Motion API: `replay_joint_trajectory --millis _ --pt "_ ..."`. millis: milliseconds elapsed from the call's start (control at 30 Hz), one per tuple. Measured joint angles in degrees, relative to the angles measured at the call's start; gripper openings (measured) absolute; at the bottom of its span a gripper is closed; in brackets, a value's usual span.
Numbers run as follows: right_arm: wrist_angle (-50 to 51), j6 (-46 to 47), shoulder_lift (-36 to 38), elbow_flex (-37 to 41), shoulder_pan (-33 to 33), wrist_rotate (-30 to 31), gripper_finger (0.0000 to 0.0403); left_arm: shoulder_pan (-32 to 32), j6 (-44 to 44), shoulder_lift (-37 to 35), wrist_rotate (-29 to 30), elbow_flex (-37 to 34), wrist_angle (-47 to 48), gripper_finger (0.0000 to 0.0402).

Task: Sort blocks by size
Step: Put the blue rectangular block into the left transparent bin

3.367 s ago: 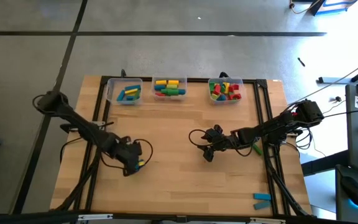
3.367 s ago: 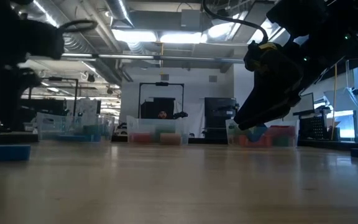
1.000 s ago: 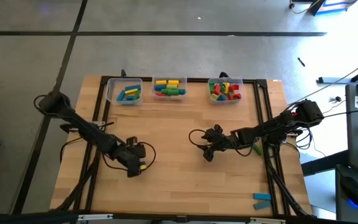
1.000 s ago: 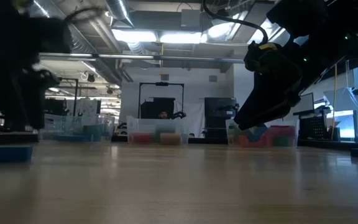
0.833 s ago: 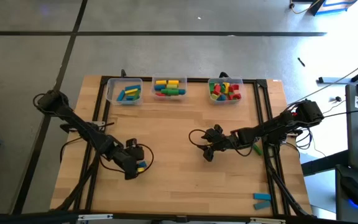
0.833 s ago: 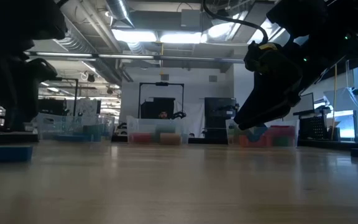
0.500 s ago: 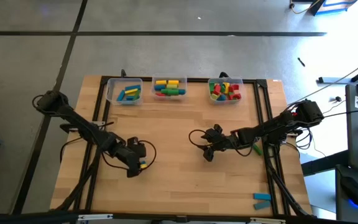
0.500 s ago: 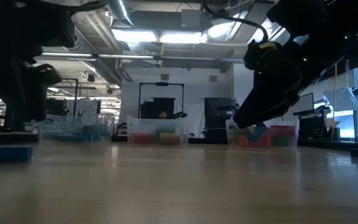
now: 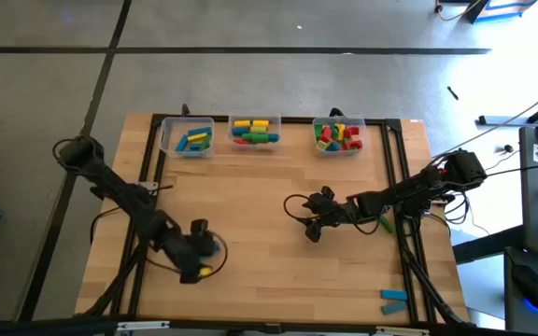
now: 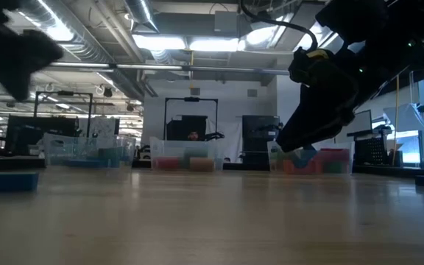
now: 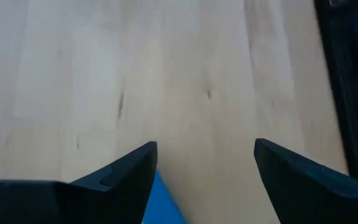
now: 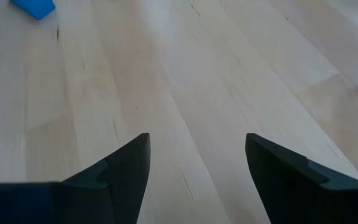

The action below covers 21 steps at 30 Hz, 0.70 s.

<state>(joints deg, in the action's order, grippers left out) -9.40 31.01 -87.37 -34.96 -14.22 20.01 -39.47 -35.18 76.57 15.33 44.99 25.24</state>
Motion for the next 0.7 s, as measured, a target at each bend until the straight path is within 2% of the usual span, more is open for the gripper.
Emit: replay_joint_trajectory --millis 133,333,700 --pt "0.2 0.0 0.0 0.0 0.0 0.5 0.0257 -3.3 -2.0 4.1 2.5 3.1 6.4 0.0266" --pt "0.0 0.1 0.0 0.0 0.0 0.7 0.0257 -3.7 -9.4 7.7 3.6 5.4 15.0 0.0267" --pt "0.5 0.5 0.0 0.0 0.0 1.8 0.0257 -4.0 -12.9 7.7 4.6 4.2 10.6 0.0267"
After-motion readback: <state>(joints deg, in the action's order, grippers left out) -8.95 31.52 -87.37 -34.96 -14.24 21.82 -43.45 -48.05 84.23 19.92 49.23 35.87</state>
